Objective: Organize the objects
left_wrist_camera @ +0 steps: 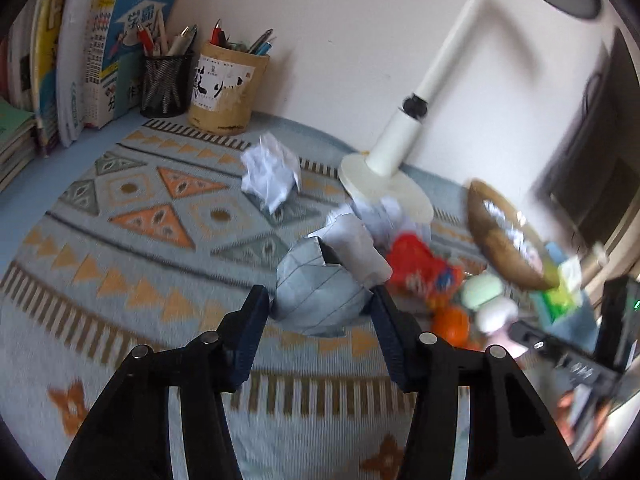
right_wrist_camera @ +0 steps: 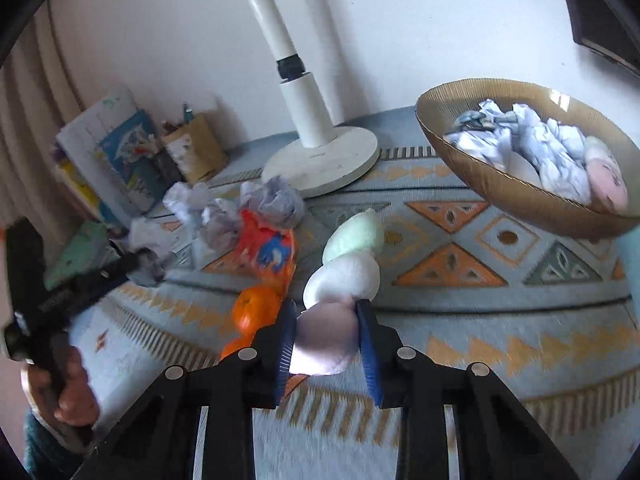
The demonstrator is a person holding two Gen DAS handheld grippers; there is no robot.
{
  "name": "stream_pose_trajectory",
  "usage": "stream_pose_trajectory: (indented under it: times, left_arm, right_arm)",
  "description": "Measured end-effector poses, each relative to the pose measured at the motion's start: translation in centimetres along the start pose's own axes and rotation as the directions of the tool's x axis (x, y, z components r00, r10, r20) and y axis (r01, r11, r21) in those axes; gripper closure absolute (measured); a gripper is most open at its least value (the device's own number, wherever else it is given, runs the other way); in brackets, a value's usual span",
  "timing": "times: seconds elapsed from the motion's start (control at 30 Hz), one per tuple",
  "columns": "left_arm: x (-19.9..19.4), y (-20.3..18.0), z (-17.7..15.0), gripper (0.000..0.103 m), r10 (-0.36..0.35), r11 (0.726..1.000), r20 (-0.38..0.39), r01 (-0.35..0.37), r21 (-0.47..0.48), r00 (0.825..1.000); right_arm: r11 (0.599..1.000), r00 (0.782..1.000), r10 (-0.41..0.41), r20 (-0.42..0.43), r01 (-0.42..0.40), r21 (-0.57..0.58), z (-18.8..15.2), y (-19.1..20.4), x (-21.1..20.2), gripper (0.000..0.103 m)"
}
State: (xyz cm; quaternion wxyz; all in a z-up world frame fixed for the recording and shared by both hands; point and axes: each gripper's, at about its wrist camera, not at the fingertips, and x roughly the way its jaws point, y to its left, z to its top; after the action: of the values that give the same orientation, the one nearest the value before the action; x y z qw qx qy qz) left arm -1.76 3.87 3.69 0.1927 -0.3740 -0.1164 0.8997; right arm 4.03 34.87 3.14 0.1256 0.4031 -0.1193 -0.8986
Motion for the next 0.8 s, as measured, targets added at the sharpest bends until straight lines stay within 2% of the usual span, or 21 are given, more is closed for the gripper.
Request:
stream_pose_trajectory:
  times: [0.13,0.2,0.23,0.3,0.33,0.63,0.8]
  left_arm:
    - [-0.7,-1.3,-1.8,0.053,-0.031,0.999,0.041,0.029,0.040,0.999]
    - [-1.0,-2.2,-2.3,0.053,0.013,0.996,0.065,-0.019,0.092,0.998]
    - [-1.2,-2.4,-2.4,0.053,0.019,0.994,0.081,-0.028,0.106,0.996]
    - [-1.3,-2.6,-2.6,0.053,0.038,0.992,0.089,-0.049,0.121,0.995]
    - [-1.2,-2.5,-2.5,0.053,0.042,0.991,0.084,-0.052,0.120,0.996]
    - [-1.2,-1.8,-2.2,0.052,0.030,0.996,0.085,-0.037,0.085,0.996]
    - [-1.4,-1.8,-2.3,0.052,0.028,0.996,0.094,-0.036,0.083,0.995]
  right_arm:
    - [0.999,0.998,-0.002,-0.058,-0.001,-0.054,-1.7,-0.8,-1.4,0.073]
    - [0.999,0.996,-0.005,-0.086,0.002,-0.041,-2.5,-1.5,-1.2,0.073]
    - [1.000,0.997,0.013,-0.071,-0.014,-0.017,-2.9,-2.1,-1.4,0.069]
    - [0.998,0.998,0.045,-0.048,-0.043,0.041,-3.4,-3.1,-1.3,0.049]
    - [0.997,0.998,0.017,-0.055,-0.013,0.071,-3.5,-3.5,-1.1,0.041]
    - [0.996,0.995,-0.085,-0.049,0.084,-0.023,-3.5,-1.9,-0.7,0.039]
    - [0.997,0.995,-0.082,-0.049,0.081,-0.017,-3.7,-2.2,-0.9,0.039]
